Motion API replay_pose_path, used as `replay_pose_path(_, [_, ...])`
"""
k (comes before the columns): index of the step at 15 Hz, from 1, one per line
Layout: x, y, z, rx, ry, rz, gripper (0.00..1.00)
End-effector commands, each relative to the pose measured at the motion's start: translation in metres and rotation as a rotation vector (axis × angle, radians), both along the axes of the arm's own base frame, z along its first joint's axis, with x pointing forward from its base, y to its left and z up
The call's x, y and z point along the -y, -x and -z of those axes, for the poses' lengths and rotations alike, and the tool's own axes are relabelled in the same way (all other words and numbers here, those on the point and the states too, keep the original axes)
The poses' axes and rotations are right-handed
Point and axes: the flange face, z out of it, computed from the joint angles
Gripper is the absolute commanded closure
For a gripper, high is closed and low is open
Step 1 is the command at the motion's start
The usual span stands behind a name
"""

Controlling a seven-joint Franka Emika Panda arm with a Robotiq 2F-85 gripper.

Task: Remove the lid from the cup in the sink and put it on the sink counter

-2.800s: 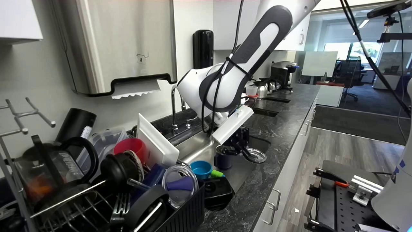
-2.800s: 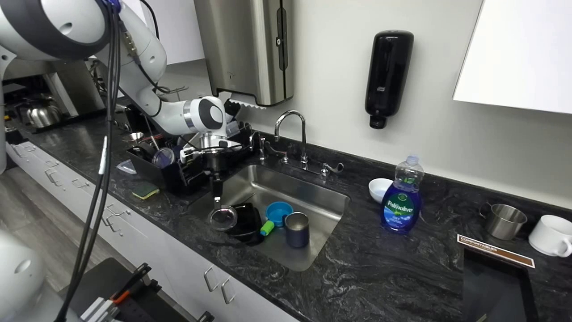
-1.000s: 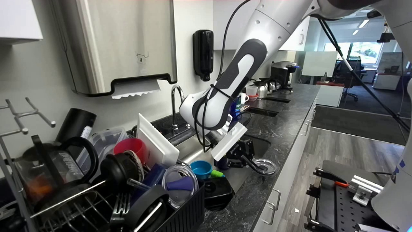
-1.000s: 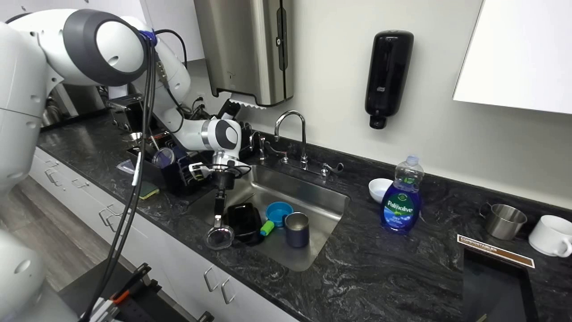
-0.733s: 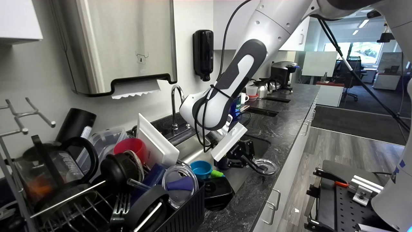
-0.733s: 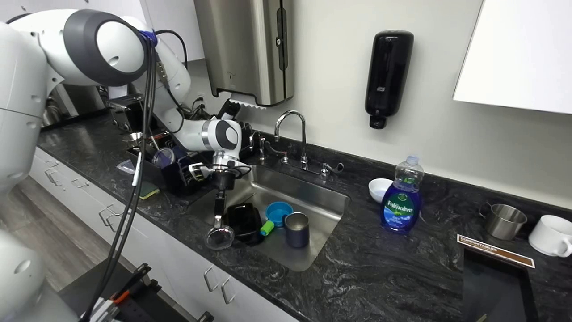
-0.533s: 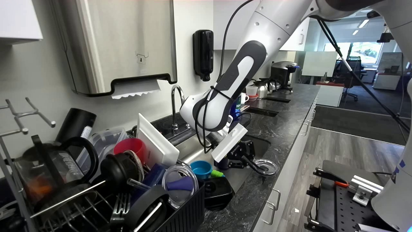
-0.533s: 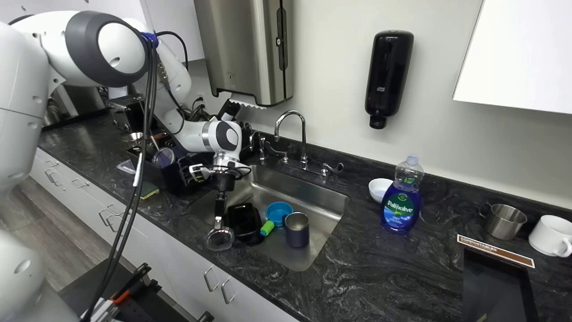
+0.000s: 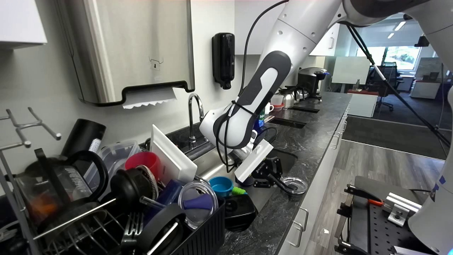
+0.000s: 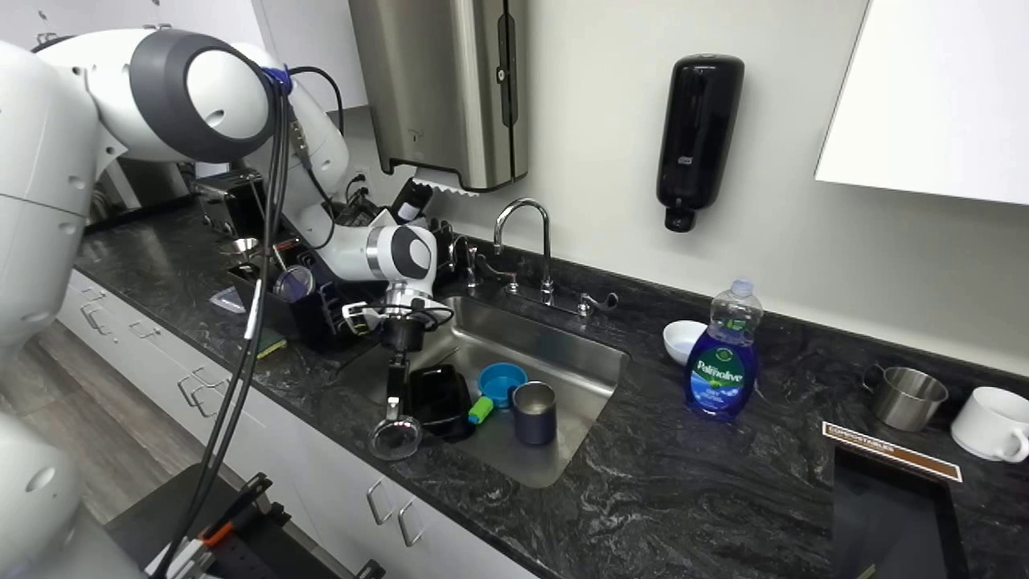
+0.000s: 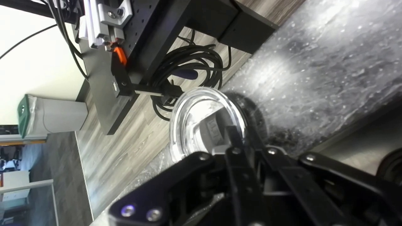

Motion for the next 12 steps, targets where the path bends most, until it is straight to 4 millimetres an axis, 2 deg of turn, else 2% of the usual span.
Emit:
replay_pose_path(1, [0.0,-0.0031,0.0006,-0.011,0.025,-0.008,0.98])
replay_pose_path(4, [-0.0012,-0.0036,0.0,-0.009,0.022,-0.015,0.98])
replay_pose_path(5, [-0.0017,-0.0039,-0.0002,-0.007,0.022,-0.016,0.67])
replay_pose_path(7, [-0.0024,-0.0042,-0.0005,-0.007,0.024,-0.02,0.6])
replay_pose_path(12, [-0.005,-0.0058,-0.0066,0.006,0.025,-0.028,0.23])
